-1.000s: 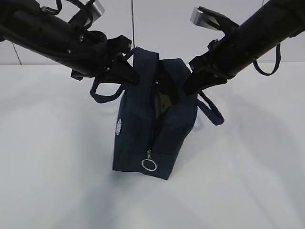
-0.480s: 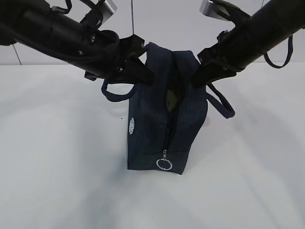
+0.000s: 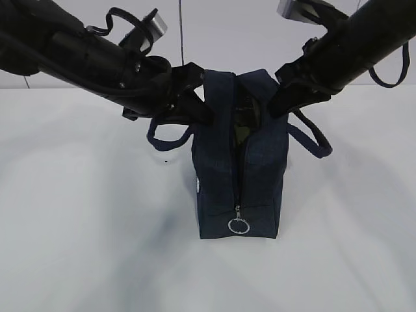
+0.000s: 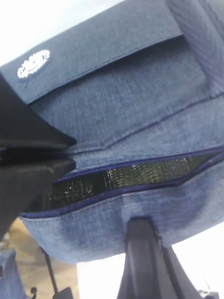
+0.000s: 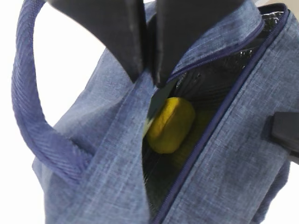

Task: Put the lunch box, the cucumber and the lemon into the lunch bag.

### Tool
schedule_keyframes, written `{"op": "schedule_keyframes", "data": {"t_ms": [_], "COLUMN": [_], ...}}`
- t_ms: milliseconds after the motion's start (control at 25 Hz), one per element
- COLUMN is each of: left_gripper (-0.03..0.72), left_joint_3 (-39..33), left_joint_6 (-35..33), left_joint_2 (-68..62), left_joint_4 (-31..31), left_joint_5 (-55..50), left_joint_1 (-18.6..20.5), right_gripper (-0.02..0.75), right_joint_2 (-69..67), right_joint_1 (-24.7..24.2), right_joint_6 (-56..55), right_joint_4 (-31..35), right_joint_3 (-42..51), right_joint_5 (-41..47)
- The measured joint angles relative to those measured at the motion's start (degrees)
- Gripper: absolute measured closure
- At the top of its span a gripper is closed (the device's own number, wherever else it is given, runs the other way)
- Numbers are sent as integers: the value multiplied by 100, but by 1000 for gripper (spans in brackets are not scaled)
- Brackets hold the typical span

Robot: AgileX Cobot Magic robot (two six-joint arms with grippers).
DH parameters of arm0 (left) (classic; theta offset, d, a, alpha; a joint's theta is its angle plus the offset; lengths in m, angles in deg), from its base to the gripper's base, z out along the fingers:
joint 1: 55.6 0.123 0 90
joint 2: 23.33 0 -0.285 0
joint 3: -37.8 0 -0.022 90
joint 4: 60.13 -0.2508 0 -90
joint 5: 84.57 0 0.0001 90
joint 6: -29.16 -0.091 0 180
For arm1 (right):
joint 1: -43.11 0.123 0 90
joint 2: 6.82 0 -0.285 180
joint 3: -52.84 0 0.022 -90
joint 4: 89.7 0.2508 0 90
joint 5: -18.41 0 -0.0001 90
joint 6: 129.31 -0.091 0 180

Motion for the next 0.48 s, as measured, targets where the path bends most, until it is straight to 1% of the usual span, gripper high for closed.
{"op": "schedule_keyframes", "data": {"t_ms": [480], "left_gripper": [693], "left_joint_3": [0], "left_joint_6": [-74], "left_joint_2": [-25], "left_joint_4": [-2], "left_joint_5": [352], "left_joint_1": [0], "right_gripper": [720], "right_joint_2": [-13], "right_joint_1": [0], "right_joint_6": [-13], "right_joint_4": [-9], "right_joint_3": [0], "right_joint_5": [-368]}}
